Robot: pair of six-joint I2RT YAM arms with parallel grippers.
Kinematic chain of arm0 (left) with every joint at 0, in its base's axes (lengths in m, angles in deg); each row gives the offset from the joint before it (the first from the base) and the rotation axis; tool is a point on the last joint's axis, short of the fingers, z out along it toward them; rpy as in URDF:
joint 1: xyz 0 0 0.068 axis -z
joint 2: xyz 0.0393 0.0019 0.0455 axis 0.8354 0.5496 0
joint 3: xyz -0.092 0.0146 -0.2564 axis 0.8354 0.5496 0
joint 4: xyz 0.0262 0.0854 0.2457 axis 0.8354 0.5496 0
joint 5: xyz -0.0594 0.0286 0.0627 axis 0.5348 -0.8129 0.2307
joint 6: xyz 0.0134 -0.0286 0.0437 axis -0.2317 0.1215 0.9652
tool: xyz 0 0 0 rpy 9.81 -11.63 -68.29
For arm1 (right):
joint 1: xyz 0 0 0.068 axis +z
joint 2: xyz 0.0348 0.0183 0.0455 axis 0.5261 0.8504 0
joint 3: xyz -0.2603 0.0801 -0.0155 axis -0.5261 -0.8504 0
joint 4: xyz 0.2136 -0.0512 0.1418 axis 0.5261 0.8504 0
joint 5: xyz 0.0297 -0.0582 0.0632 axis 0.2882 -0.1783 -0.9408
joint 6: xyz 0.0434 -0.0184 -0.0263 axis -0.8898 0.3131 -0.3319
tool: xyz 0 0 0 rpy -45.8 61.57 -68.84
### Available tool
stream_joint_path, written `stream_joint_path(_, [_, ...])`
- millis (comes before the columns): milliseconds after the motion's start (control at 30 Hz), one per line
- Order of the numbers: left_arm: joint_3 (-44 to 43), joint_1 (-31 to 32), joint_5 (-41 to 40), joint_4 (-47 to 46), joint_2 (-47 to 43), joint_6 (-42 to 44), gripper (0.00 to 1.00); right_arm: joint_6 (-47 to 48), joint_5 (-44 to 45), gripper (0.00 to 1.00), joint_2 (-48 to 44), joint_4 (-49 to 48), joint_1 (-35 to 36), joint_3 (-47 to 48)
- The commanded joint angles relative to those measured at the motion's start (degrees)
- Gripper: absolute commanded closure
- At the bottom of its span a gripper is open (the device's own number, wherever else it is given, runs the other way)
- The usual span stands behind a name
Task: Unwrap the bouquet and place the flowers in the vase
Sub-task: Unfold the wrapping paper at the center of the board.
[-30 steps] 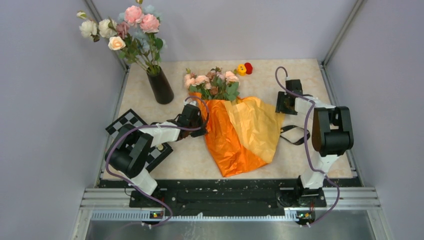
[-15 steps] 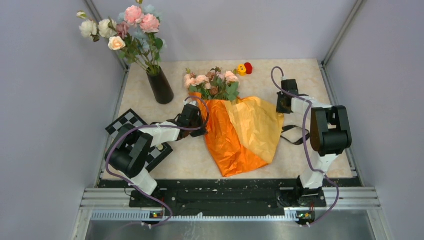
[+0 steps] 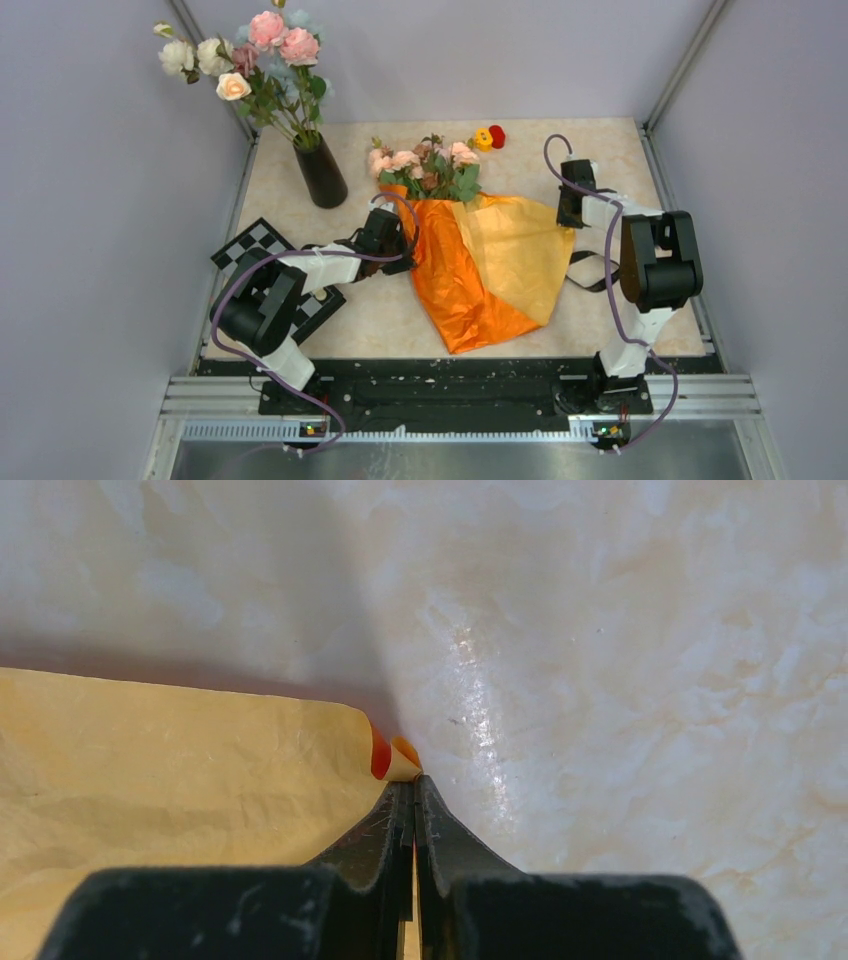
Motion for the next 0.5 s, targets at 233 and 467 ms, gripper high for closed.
stream_joint_path(233, [0.9, -0.2, -1.0, -0.3, -1.3, -0.2, 1.00, -5.0, 5.4, 1.00, 0.3, 4.6, -0.1, -0.7])
stream_joint_path(467, [0.3, -0.2, 0.2, -0.2, -2.5, 1.0, 1.00, -3.2, 4.1, 0.95, -0.8, 5.1, -0.1, 1.3])
